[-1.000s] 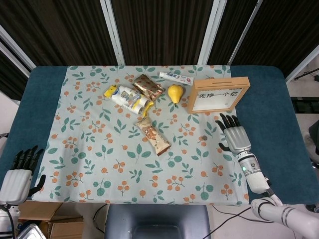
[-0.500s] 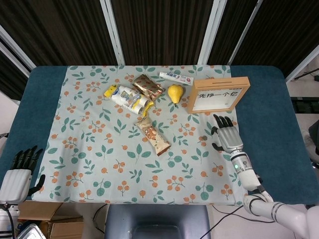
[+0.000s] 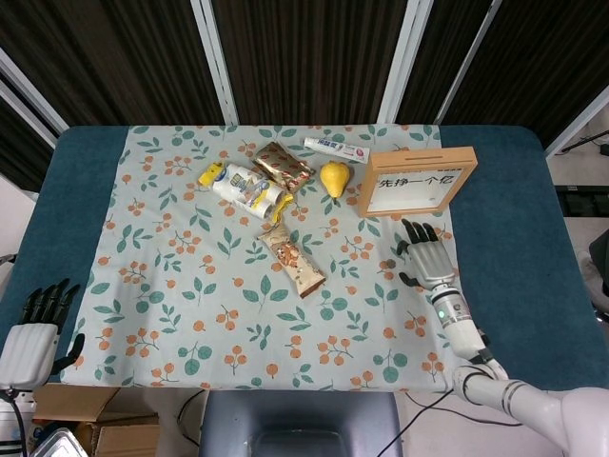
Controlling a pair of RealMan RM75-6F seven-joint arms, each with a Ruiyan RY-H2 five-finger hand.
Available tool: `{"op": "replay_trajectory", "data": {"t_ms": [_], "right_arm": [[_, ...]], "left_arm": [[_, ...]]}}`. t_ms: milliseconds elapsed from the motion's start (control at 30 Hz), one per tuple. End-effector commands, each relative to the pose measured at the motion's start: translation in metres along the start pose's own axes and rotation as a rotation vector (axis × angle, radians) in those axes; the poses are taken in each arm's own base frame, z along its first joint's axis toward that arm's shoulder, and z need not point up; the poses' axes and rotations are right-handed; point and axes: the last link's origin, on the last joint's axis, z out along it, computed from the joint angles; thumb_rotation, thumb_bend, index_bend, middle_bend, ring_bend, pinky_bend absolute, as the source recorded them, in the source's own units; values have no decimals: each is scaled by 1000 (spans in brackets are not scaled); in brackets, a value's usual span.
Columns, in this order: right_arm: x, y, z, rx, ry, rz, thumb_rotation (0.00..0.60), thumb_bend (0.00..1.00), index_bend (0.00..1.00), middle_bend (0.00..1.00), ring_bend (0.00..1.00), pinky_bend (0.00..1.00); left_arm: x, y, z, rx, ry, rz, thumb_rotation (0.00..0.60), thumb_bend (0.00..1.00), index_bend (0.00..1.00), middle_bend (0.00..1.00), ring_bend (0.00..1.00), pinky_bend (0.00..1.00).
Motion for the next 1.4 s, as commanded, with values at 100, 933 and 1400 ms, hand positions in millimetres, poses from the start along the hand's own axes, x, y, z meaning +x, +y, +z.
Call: {"op": "replay_trajectory", "data": {"t_ms": [100,933,1400], "right_arm": [[-7,-6,4,4,-7,-2,600,428,514,0,0,0],[-13,-12,4,23,6,7,600,429,546,6,0,0],[-14,-15,4,29,0,14,600,428,537,6,0,0]], "left_arm": [[1,-1,0,3,4,-3,600,417,0,0,0,0],[0,-5,0,13,-3,-4,600,415,0,0,0,0],[0,-6,0,15,-5,-7,600,415,0,0,0,0]]}}
